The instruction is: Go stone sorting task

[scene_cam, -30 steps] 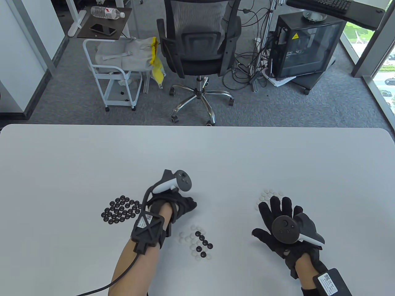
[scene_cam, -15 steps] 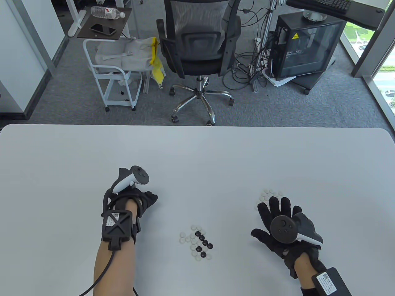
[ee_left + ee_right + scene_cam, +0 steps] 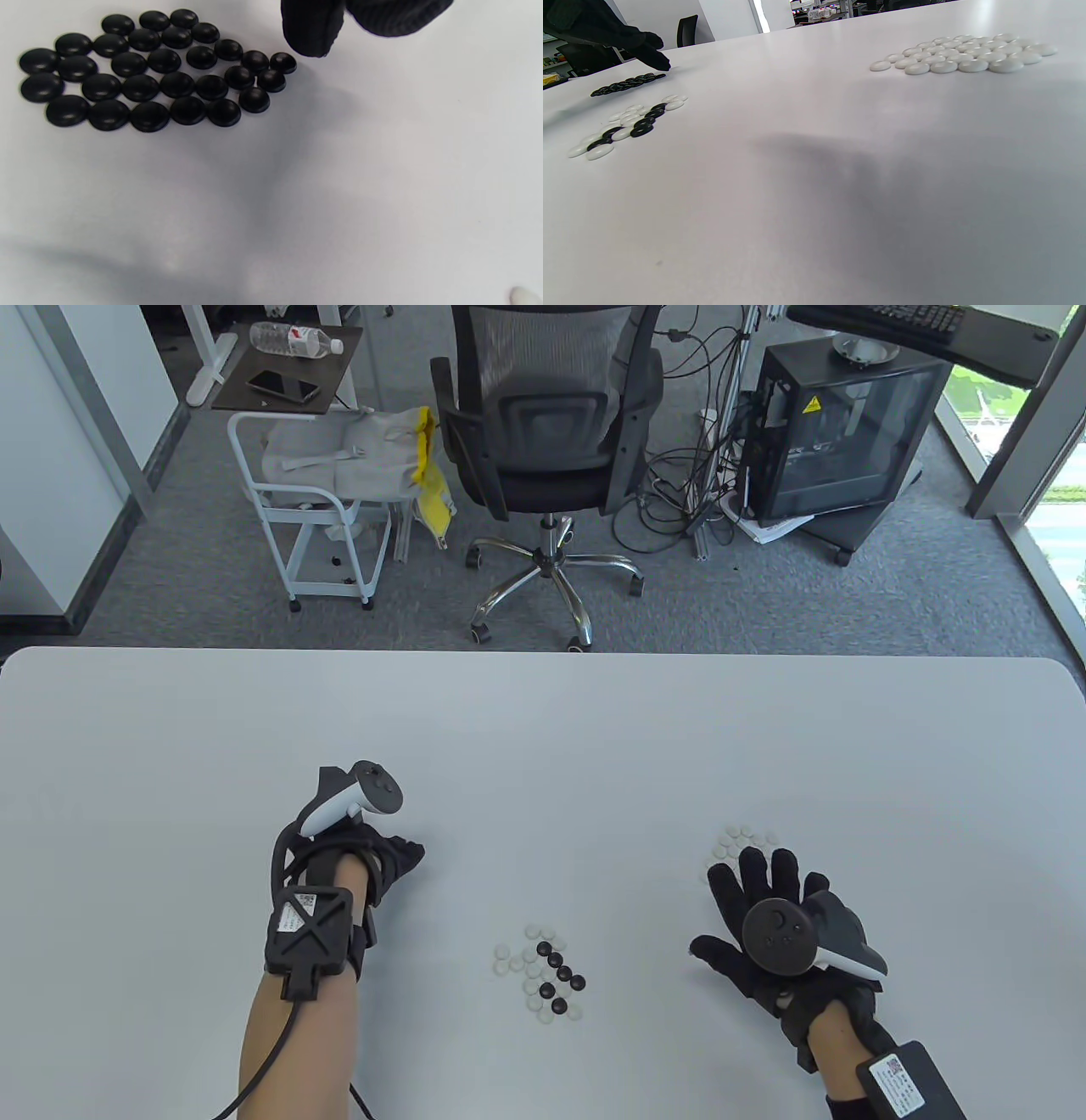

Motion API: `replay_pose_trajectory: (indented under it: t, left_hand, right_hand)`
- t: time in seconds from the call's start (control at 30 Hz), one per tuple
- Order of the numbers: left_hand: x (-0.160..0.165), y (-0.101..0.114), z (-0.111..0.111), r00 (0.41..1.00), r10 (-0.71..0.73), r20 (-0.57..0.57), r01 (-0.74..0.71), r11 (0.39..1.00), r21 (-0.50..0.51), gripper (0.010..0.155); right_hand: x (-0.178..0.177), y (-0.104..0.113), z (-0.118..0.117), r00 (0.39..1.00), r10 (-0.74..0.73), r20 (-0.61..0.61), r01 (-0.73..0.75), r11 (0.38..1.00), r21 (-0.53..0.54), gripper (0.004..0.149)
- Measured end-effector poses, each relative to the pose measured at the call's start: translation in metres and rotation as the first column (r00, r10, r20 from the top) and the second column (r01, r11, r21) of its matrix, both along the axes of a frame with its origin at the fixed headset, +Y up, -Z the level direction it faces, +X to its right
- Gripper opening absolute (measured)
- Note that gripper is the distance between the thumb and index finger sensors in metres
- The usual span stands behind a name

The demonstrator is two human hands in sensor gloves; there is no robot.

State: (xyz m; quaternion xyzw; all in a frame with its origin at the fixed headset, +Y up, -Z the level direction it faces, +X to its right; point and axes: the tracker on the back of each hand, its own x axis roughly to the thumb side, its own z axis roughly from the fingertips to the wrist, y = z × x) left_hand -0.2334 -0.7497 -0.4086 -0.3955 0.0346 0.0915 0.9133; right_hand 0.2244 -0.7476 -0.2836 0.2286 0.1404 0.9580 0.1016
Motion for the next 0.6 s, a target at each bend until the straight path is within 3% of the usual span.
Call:
replay_pose_trajectory:
  t: [0.17,0.27,0.4,0.6]
  left_hand:
    - [0.044,0.022,0.014,0.975,-0.002,0.221,-0.011,0.998,0.057,0.066]
    - [0.088,0.026,0.04,0.897,0.029,0.442,-0.05,0.998,0.035,0.066]
    - [0.142,0.023,0.078,0.775,0.036,0.63,-0.064,0.998,0.022,0.065]
    - [0.189,0.007,0.11,0.648,0.015,0.762,-0.027,1.0,0.003,0.065]
  right_hand:
    - [0.001,0.0,0.0,1.0,-0.002,0.003,0.002,1.0,0.002,0.087]
    - [0.001,0.0,0.0,1.0,-0.003,0.005,0.003,1.0,0.003,0.086]
    - [0.002,0.0,-0.001,1.0,-0.002,0.008,0.002,1.0,-0.001,0.087]
    - [0.001,0.0,0.0,1.0,0.0,0.008,0.0,1.0,-0.002,0.087]
